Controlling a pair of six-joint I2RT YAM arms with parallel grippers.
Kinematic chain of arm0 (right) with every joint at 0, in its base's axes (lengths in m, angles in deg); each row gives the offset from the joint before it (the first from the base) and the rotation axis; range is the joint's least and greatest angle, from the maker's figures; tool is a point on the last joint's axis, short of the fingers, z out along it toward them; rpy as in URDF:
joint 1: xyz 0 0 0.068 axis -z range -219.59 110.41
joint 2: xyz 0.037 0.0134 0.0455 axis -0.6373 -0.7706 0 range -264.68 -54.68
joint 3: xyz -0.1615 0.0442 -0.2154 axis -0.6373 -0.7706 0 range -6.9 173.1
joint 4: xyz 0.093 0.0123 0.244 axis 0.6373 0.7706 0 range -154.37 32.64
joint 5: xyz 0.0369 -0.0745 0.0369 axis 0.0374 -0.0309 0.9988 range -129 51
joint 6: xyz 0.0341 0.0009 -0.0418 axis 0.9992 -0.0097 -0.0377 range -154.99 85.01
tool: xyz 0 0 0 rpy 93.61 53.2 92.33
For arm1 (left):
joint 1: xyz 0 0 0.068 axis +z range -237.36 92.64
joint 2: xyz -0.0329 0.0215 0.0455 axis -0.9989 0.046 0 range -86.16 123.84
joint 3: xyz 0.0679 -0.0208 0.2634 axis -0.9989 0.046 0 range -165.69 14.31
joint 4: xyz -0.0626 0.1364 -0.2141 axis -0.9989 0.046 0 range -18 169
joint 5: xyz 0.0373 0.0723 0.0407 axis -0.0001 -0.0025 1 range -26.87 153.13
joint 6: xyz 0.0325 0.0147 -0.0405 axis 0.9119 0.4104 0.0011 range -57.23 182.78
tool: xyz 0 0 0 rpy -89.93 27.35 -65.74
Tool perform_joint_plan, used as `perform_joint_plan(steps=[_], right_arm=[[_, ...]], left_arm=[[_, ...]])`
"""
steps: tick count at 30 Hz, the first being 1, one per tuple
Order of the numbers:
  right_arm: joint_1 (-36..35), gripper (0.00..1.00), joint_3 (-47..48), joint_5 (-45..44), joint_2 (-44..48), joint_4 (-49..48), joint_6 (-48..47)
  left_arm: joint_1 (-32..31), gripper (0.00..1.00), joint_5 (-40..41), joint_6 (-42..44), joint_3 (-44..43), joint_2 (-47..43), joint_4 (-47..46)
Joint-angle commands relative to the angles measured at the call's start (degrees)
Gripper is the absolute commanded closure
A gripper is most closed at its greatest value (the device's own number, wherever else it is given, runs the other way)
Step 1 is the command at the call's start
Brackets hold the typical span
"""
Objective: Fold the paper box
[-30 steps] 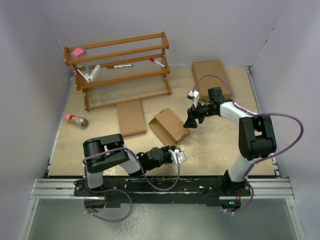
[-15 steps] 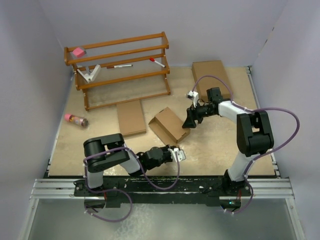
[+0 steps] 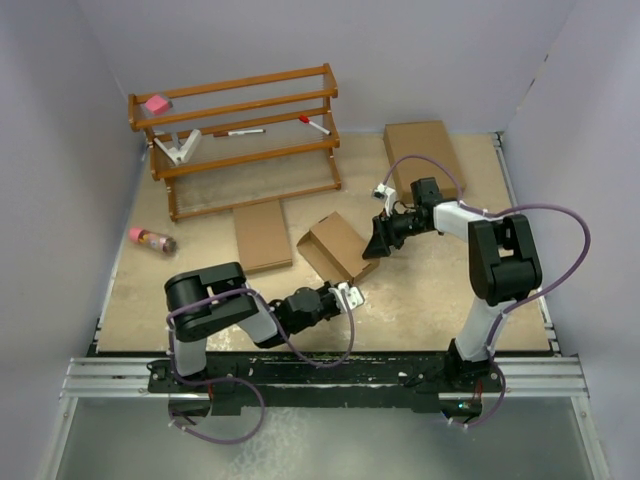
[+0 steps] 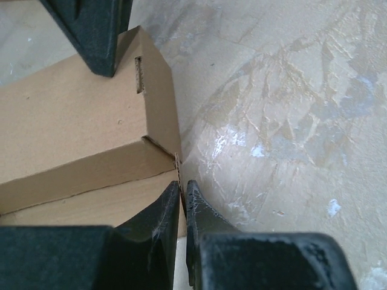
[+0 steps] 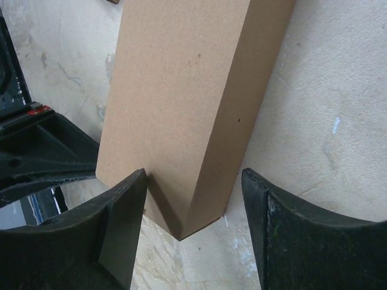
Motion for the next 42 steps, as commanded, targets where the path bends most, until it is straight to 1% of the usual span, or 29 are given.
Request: perform_joint_plan(steps=[1,13,21,34,42], right_arm=[[0.02,0.35,2.02,-0.40,0.44,0.12,1.14],[0.07,0.41,2.64,-0.85,-0.30,1.00,0.42],[0.07,0.43,2.82,-0.93,-0.48,1.38,0.15],[0.07,0.45,3.08,-0.94,-0.81,1.71,-0.08],[0.07,0.46,3.26,-0.76,-1.01,2.22,-0.54]], left_arm=[[1.92,0.89,-1.90,-5.16,0.90,-1.80,-4.07],[3.61,0.89,-3.56,-8.51,0.88,-3.15,-4.97],[5.02,0.91,-3.85,-12.00,0.15,-4.49,-2.92],[6.00,0.93,-3.95,-15.35,-1.53,-5.26,0.33],[6.77,0.95,-3.50,-17.59,-3.35,-7.16,5.13]])
